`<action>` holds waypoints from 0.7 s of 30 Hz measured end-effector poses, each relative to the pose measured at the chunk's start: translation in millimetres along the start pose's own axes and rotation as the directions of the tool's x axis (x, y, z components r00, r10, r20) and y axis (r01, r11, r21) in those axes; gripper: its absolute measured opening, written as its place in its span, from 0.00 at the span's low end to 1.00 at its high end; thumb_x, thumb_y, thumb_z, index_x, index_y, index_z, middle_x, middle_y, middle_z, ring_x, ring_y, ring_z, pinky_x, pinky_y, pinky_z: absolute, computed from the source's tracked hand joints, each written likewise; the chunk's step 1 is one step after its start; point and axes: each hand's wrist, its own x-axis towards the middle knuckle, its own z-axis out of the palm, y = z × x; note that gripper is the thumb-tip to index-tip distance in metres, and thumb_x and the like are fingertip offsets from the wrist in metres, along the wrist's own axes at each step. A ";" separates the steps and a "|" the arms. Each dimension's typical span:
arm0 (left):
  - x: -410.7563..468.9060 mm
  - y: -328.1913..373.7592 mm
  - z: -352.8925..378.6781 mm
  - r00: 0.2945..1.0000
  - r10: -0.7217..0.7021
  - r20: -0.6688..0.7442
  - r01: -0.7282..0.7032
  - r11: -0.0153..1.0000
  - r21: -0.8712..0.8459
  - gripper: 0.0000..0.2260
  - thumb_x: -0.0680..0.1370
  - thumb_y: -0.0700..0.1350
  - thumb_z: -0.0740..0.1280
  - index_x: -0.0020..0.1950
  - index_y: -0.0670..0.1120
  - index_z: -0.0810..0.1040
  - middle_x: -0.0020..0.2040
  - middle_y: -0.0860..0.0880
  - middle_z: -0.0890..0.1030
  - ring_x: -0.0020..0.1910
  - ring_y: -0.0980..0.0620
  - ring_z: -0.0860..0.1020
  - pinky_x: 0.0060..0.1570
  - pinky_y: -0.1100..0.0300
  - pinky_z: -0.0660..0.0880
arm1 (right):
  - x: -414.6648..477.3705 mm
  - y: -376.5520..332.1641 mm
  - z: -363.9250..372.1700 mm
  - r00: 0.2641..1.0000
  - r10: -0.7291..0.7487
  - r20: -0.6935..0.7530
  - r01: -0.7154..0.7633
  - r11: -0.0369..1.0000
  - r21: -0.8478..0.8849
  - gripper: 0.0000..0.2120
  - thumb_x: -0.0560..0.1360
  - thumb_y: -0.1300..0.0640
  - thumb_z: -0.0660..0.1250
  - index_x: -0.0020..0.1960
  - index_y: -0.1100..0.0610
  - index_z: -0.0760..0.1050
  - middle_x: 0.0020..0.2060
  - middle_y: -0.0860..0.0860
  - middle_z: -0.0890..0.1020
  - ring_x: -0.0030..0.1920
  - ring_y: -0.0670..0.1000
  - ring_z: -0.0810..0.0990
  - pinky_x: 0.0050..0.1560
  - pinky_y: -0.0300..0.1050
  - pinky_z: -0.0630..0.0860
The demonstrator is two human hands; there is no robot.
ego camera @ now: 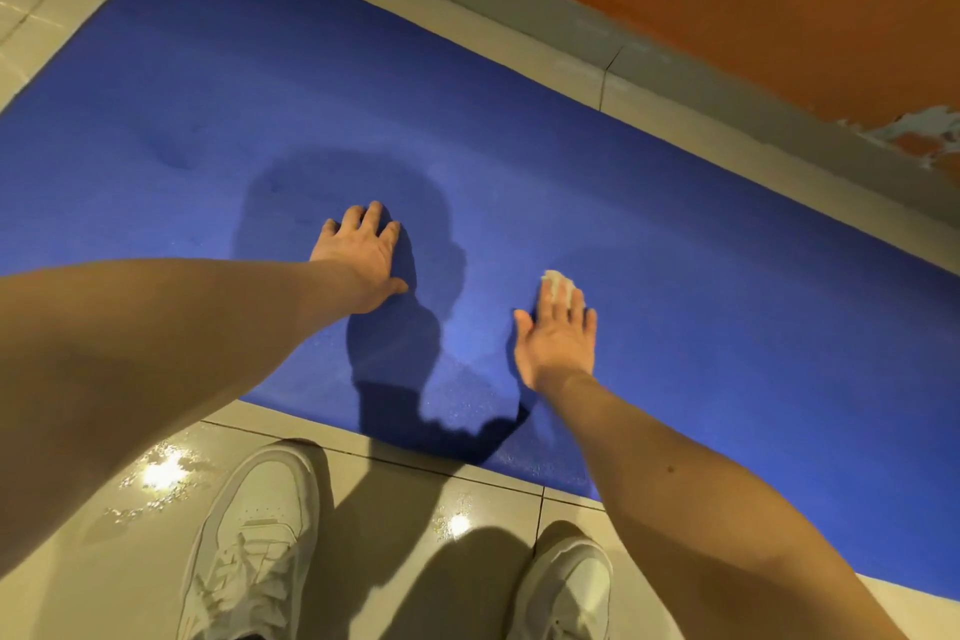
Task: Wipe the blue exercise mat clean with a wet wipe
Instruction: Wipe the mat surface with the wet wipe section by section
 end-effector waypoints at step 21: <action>32.2 -2.3 -5.1 1.000 0.007 -0.015 -0.008 0.999 -0.033 0.39 0.80 0.65 0.59 0.83 0.48 0.45 0.82 0.45 0.42 0.80 0.41 0.46 0.77 0.42 0.52 | 46.8 5.6 -18.9 0.988 0.138 0.065 -0.141 0.988 0.054 0.39 0.83 0.34 0.44 0.82 0.56 0.33 0.82 0.53 0.36 0.81 0.57 0.34 0.80 0.58 0.37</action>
